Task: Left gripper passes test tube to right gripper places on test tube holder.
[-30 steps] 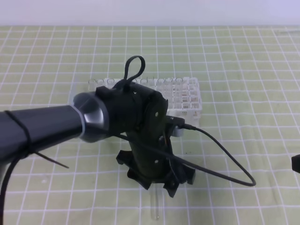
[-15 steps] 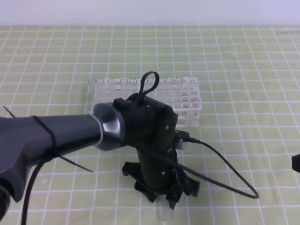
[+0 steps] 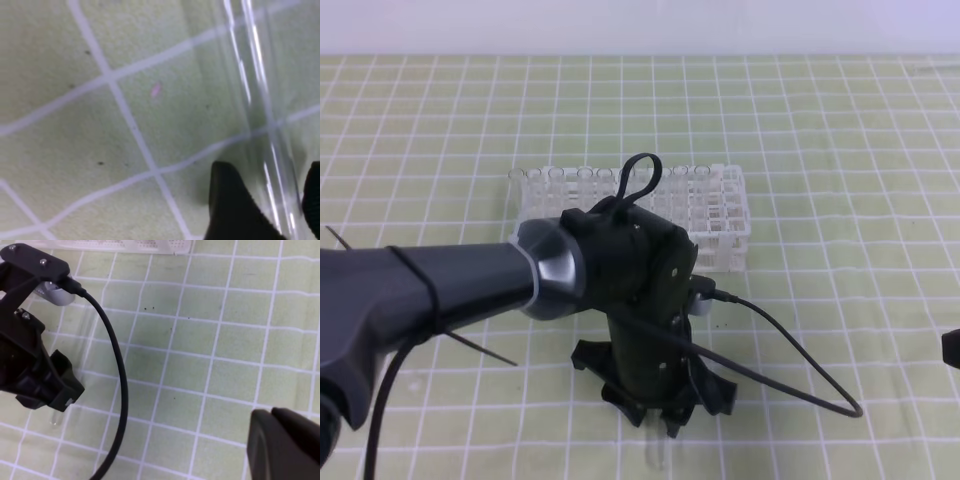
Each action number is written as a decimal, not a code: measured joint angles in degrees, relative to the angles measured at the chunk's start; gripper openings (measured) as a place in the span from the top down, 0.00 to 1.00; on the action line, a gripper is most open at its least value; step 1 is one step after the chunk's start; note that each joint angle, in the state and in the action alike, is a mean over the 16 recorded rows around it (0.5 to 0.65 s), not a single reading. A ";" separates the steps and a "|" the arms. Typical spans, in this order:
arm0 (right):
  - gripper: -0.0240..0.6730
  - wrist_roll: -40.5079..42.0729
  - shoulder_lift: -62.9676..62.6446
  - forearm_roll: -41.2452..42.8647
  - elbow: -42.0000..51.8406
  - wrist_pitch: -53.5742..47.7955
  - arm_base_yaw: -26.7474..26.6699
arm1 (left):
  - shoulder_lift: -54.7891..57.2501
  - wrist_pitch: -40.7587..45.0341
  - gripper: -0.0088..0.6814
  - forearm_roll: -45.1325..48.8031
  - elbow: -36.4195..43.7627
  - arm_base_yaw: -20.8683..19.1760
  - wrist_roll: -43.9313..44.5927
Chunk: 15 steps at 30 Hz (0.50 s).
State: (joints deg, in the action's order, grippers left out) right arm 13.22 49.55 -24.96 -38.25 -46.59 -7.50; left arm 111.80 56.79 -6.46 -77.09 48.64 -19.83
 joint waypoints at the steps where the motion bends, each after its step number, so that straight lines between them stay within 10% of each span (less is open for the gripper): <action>1: 0.97 0.00 0.00 -0.05 0.00 0.00 0.00 | 0.00 0.00 0.95 0.24 0.00 0.00 -0.10; 15: 0.97 0.00 0.00 -0.49 0.00 -0.10 0.00 | 0.70 0.89 0.95 2.72 -0.07 0.02 -0.48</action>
State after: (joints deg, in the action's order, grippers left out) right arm 13.22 49.55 -25.46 -38.25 -46.69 -7.50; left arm 112.51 57.67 -3.74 -77.16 48.65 -20.32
